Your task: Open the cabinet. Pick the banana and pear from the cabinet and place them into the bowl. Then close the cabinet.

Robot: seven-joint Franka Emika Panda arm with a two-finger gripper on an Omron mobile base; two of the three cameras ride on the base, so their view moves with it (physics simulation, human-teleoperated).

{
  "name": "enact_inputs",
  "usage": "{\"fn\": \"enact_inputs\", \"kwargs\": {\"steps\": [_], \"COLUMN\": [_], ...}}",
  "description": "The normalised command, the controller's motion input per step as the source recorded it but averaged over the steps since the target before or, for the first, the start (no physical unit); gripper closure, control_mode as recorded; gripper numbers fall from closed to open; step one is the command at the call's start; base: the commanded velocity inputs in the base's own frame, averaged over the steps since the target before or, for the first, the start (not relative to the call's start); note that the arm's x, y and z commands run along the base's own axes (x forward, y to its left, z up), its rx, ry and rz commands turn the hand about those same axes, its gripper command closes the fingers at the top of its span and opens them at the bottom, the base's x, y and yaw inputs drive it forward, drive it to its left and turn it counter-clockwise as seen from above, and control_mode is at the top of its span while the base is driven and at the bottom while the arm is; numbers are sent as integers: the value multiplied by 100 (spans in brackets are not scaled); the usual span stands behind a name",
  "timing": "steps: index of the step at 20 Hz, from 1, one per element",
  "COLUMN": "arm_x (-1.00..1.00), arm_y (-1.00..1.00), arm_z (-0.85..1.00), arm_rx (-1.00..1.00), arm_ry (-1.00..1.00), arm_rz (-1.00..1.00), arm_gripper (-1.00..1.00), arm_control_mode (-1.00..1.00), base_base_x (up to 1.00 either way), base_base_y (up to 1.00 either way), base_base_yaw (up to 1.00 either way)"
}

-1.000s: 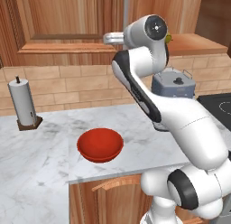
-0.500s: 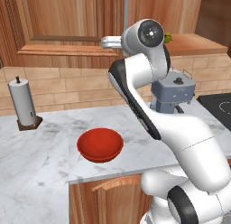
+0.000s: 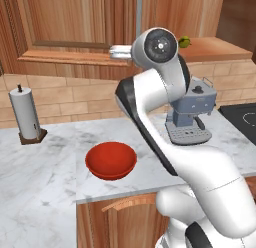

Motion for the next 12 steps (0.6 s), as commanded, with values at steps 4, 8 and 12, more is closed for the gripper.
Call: {"fn": "enact_inputs", "kwargs": {"steps": [4, 8, 12], "arm_x": [-69, -61, -38], "arm_y": [0, 0, 0], "arm_z": [-1, -9, -4], "arm_rx": [0, 0, 0], "arm_ry": [0, 0, 0], "arm_rz": [-8, -9, -6], "arm_gripper": [100, 100, -100], "arm_control_mode": [-100, -100, -100], "base_base_x": [0, 0, 0], "base_base_y": [0, 0, 0], "base_base_yaw": [0, 0, 0]}}
